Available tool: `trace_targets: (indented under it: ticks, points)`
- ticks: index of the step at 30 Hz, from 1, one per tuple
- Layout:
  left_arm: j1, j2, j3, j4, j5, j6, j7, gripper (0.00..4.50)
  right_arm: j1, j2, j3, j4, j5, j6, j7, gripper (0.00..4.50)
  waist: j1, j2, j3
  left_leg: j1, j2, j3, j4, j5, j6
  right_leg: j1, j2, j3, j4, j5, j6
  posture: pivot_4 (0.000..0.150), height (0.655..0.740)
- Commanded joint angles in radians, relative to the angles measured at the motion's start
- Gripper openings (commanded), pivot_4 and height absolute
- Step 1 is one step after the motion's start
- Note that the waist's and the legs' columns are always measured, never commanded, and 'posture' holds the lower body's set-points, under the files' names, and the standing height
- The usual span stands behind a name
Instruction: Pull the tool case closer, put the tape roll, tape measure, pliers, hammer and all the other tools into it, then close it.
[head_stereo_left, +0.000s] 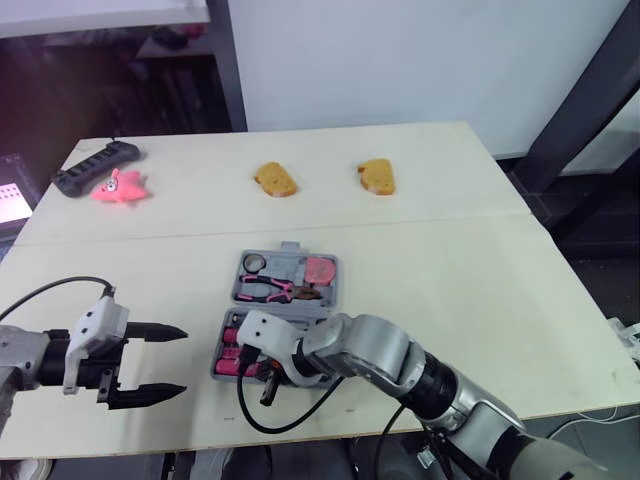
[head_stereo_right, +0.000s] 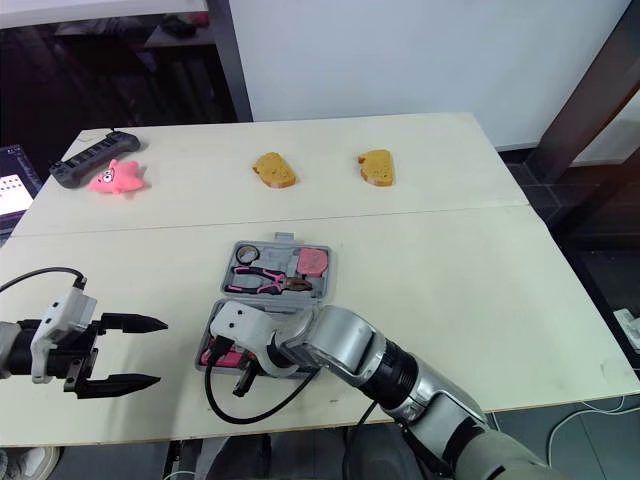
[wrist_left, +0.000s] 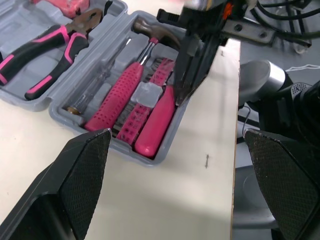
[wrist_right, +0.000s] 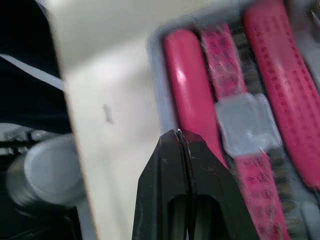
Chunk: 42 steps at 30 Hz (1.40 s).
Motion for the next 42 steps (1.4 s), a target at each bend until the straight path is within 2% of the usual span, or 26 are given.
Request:
trace_targets:
  ticks: [1, 5, 9, 12, 15, 19, 26, 33, 38, 42]
  points:
    - [-0.022, -0.012, -0.011, 0.006, -0.001, 0.012, 0.024, 4.5, 0.02, -0.091, -0.12, -0.16, 0.023, -0.161, 0.099, 0.03, 0.004, 0.0, 0.0, 0.0, 0.0, 0.0, 0.0, 0.0, 0.0, 0.0, 0.0, 0.0, 0.0, 0.0, 0.0, 0.15, 0.74]
    - [-0.083, -0.042, -0.03, 0.058, 0.013, 0.044, 0.101, 4.5, 0.115, -0.25, -0.274, -0.241, 0.032, -0.283, 0.174, 0.03, 0.027, 0.0, 0.0, 0.0, 0.0, 0.0, 0.001, 0.0, 0.0, 0.001, 0.0, 0.0, -0.001, 0.0, 0.0, 0.15, 0.74]
    - [-0.179, -0.099, -0.067, 0.162, 0.087, 0.032, 0.227, 4.5, 0.239, -0.351, -0.418, -0.188, -0.006, -0.328, 0.142, 0.03, 0.049, -0.001, 0.0, 0.0, 0.0, 0.0, 0.001, 0.0, 0.0, 0.002, 0.0, -0.001, -0.001, 0.0, 0.0, 0.15, 0.74]
    - [-0.237, -0.144, -0.111, 0.23, 0.157, 0.009, 0.314, 3.57, 0.316, -0.381, -0.44, -0.12, -0.078, -0.387, 0.095, 0.0, 0.049, -0.001, 0.0, 0.001, 0.0, 0.0, 0.002, 0.0, 0.0, 0.003, 0.0, -0.001, -0.001, 0.0, 0.0, 0.15, 0.74]
    - [-0.303, -0.202, -0.163, 0.291, 0.217, -0.011, 0.388, 2.08, 0.382, -0.43, -0.375, -0.058, -0.197, -0.475, 0.075, 0.0, 0.05, -0.001, 0.0, 0.001, 0.0, 0.0, 0.002, 0.0, 0.0, 0.002, 0.0, -0.001, -0.001, 0.0, 0.0, 0.15, 0.74]
    - [-0.37, -0.265, -0.218, 0.384, 0.272, -0.058, 0.431, 0.03, 0.402, -0.423, -0.342, -0.01, -0.253, -0.479, 0.064, 0.0, 0.047, -0.001, 0.0, 0.001, -0.001, 0.0, 0.003, 0.0, 0.0, 0.003, 0.0, 0.0, -0.001, 0.0, 0.0, 0.15, 0.74]
    - [-0.47, -0.361, -0.32, 0.498, 0.35, -0.121, 0.462, 0.03, 0.333, -0.338, -0.28, 0.134, -0.333, -0.509, 0.071, 0.0, 0.047, -0.002, -0.001, 0.004, -0.001, 0.0, 0.004, 0.001, -0.001, 0.006, 0.0, 0.0, -0.001, 0.001, 0.0, 0.15, 0.74]
    - [-0.52, -0.424, -0.401, 0.562, 0.4, -0.175, 0.434, 0.03, 0.268, -0.266, -0.22, 0.176, -0.365, -0.503, 0.13, 0.0, 0.046, -0.003, -0.002, 0.005, -0.001, 0.0, 0.003, 0.001, -0.001, 0.007, 0.001, 0.0, 0.0, 0.001, 0.0, 0.15, 0.74]
    - [-0.473, -0.405, -0.44, 0.496, 0.404, -0.175, 0.35, 0.03, 0.267, -0.299, -0.167, 0.144, -0.389, -0.47, 0.212, 0.0, 0.047, -0.002, -0.002, 0.019, -0.001, 0.0, 0.001, 0.001, -0.001, 0.021, 0.001, 0.0, -0.002, 0.0, 0.0, 0.15, 0.74]
    - [-0.391, -0.369, -0.44, 0.373, 0.385, -0.13, 0.317, 0.03, 0.285, -0.33, -0.133, 0.073, -0.4, -0.465, 0.268, 0.0, 0.05, -0.002, -0.002, 0.018, -0.001, 0.0, 0.0, 0.0, -0.001, 0.021, 0.0, 0.0, -0.004, 0.0, 0.002, 0.15, 0.74]
